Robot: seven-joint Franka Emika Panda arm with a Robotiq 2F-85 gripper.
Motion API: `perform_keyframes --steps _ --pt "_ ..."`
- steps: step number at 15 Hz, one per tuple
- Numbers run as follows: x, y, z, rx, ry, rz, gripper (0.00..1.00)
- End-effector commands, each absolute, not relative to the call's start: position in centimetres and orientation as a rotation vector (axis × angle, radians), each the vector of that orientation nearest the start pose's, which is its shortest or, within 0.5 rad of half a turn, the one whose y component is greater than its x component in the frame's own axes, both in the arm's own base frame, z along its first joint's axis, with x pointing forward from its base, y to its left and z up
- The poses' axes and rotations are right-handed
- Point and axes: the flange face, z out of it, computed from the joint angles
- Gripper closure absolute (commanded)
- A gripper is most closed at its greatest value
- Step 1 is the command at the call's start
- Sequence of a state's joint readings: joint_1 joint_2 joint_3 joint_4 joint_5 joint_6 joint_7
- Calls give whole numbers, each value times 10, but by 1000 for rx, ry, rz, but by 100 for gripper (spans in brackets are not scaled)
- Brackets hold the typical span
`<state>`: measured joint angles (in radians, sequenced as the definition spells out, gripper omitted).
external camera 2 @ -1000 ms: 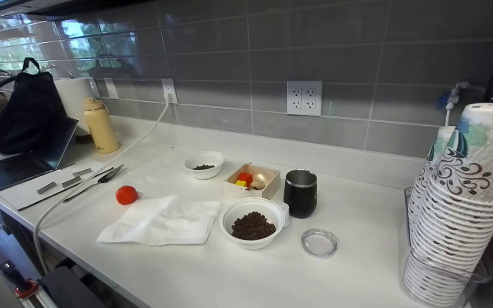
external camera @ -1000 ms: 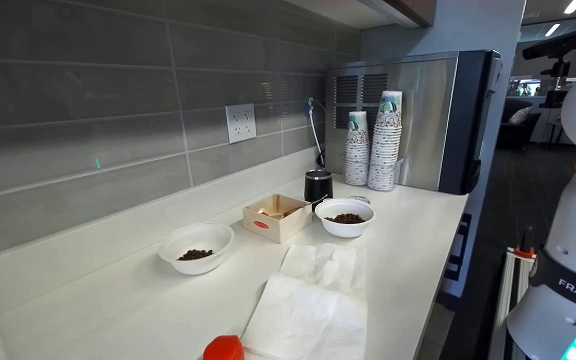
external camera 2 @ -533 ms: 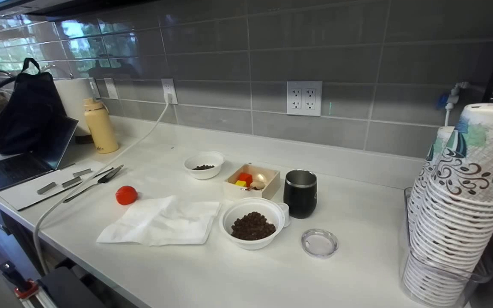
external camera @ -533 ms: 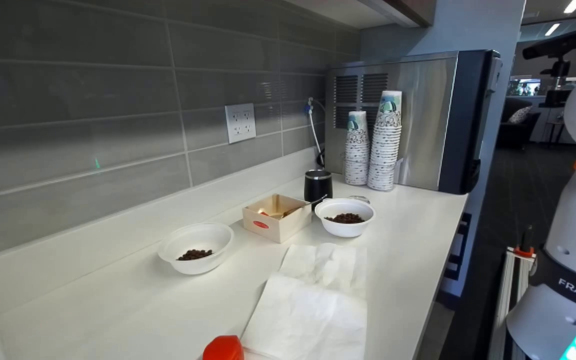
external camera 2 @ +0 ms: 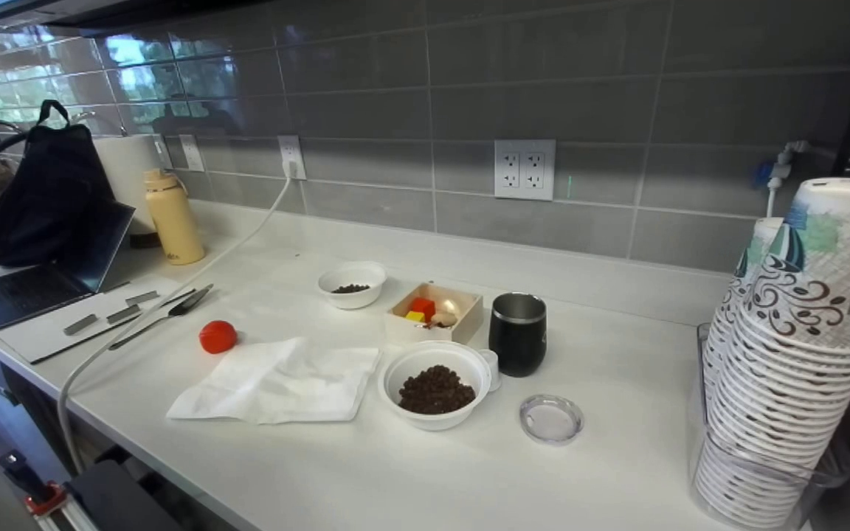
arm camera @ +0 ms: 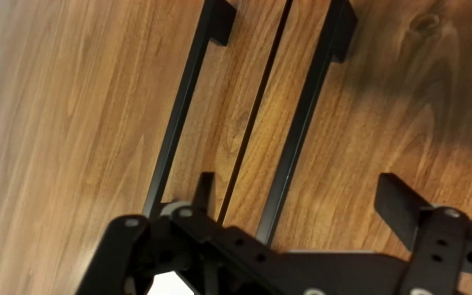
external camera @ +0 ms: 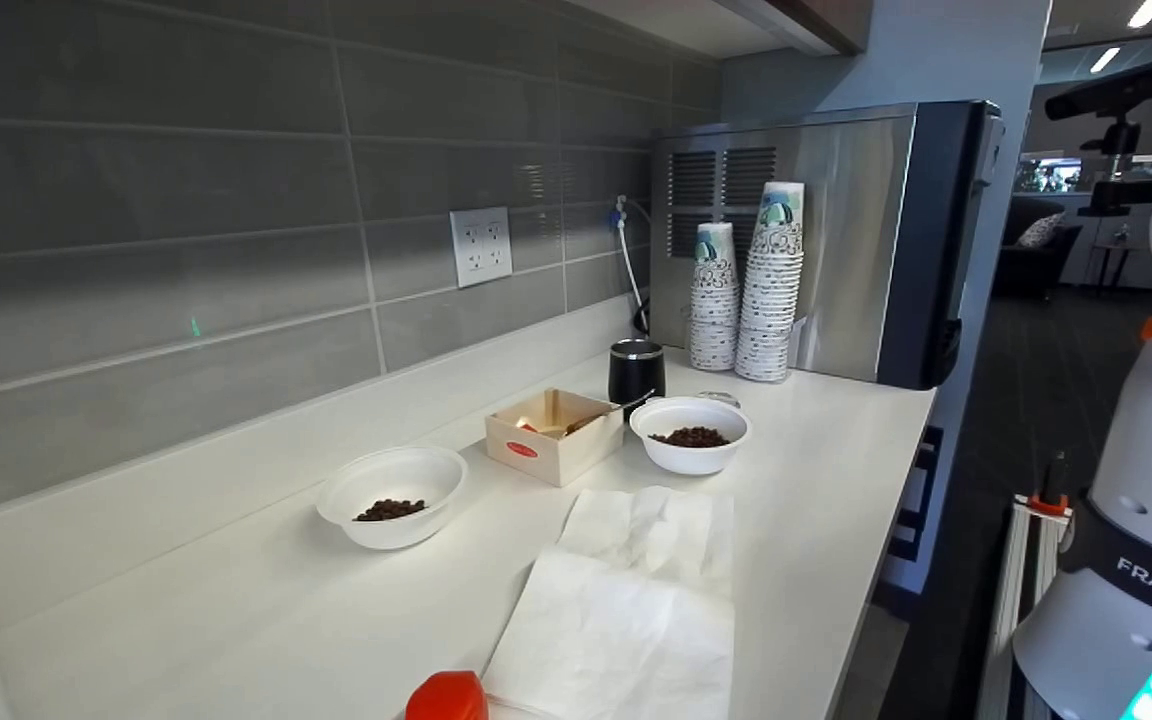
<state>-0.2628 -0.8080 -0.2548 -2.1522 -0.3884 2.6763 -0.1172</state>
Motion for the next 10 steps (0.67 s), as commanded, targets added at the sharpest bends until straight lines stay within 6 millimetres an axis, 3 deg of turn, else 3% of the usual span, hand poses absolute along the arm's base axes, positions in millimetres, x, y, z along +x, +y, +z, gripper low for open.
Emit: perform_keyframes --steps 1,10 --pt "275 -223 834 2133 -242 1497 0" --pt "299 -256 829 2162 -288 1457 0"
